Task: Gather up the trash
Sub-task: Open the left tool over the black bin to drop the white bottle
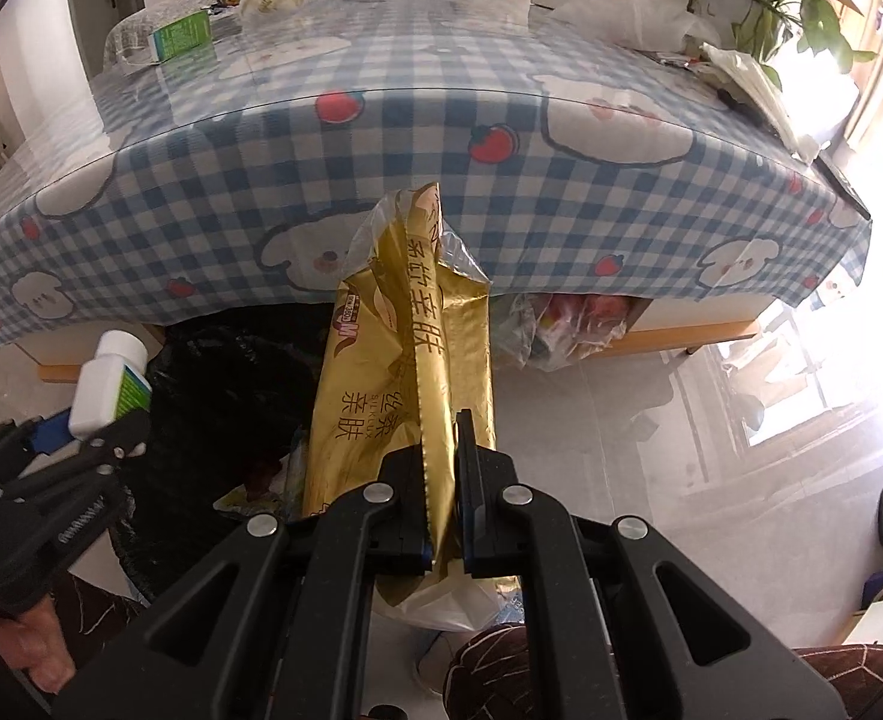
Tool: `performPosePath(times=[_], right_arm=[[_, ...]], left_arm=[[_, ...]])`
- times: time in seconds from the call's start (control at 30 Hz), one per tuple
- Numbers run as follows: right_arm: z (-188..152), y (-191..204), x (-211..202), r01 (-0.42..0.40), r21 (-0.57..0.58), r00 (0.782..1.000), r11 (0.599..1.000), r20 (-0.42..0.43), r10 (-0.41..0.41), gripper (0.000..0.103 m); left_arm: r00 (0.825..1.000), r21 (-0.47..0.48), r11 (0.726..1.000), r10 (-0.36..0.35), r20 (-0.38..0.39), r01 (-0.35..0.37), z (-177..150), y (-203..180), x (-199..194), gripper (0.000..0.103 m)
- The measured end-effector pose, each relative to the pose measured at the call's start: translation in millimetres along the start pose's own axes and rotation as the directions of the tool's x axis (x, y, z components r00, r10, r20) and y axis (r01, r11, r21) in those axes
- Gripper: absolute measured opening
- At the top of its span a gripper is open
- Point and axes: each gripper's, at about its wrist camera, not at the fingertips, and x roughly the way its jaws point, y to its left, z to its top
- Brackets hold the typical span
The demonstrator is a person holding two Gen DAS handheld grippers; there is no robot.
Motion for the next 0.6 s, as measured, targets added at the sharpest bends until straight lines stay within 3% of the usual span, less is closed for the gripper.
performPosePath(times=[0.4, 0.47, 0.53, 0.6], right_arm=[[0, -6, -5, 0.013, 0.021, 1.0, 1.0, 0.014, -0.014, 0.005], [0, -4, -5, 0.013, 0.021, 1.0, 1.0, 0.013, -0.013, 0.005], [0, -2, -4, 0.011, 0.021, 1.0, 1.0, 0.009, -0.011, 0.005], [-1, 2, 0, 0.008, 0.017, 1.0, 1.0, 0.003, -0.008, 0.005]], left_arm=[[0.999, 0.026, 0.999, -0.04, 0.012, 0.039, 2, -13, 5, 0.048], [0.999, 0.029, 0.999, -0.035, 0.017, 0.035, 1, -13, 3, 0.051], [0.999, 0.027, 0.999, -0.029, 0.027, 0.028, -1, -10, -1, 0.065], [0.999, 0.02, 1.0, -0.023, 0.034, 0.022, 0, -2, -3, 0.07]])
